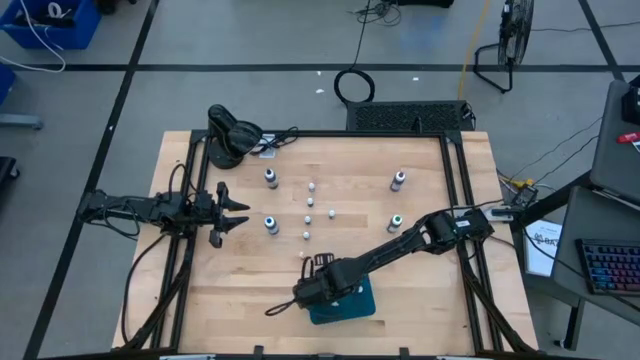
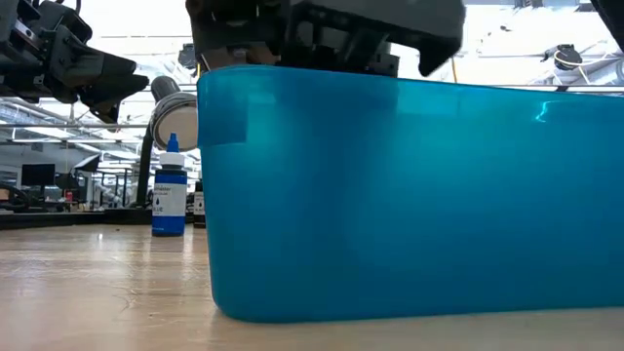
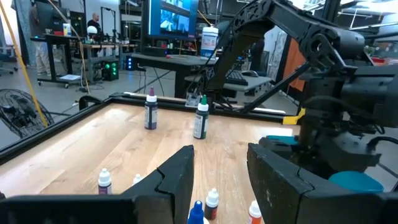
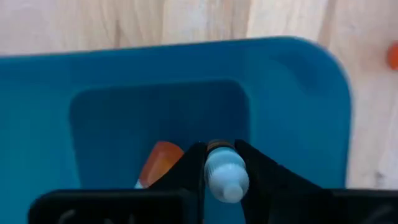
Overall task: Pick & Place food coloring
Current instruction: Put the small orange coloring bottle into the blue bin
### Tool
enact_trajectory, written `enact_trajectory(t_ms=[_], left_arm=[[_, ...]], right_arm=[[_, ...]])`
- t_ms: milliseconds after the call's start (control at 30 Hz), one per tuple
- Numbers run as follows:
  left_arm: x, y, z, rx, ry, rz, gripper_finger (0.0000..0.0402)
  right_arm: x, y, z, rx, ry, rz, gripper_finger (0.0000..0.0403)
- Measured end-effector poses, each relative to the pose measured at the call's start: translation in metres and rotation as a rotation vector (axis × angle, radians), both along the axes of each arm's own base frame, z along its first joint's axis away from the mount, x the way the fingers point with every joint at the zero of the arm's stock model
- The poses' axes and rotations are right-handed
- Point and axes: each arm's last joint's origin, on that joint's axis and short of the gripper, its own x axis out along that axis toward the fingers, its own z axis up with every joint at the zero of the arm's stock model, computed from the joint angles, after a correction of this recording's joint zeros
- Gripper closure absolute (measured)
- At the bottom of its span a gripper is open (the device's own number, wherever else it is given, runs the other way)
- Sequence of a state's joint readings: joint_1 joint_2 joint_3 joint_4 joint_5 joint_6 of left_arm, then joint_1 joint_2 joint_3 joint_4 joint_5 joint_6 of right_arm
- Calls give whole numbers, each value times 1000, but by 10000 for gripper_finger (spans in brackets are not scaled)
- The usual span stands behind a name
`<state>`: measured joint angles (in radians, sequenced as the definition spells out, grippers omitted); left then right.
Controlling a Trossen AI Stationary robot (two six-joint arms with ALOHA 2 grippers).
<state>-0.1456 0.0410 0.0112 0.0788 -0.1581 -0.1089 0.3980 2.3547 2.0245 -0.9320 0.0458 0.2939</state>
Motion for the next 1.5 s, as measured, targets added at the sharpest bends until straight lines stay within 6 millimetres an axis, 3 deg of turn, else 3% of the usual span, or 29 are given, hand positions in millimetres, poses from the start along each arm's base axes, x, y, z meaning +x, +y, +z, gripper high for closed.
enact_trajectory(t_ms=[233, 500, 900, 1500], left_arm=[[0, 0, 0, 0, 0, 0, 249], [0, 0, 0, 0, 0, 0, 249], [0, 0, 0, 0, 0, 0, 249], [0, 0, 0, 0, 1, 0, 249]], right_arm=[[0, -5, -9, 42, 8, -3, 350], [3, 1, -6, 83, -42, -24, 285], [3, 3, -6, 87, -47, -20, 301], [5, 7, -4, 141, -68, 13, 241]])
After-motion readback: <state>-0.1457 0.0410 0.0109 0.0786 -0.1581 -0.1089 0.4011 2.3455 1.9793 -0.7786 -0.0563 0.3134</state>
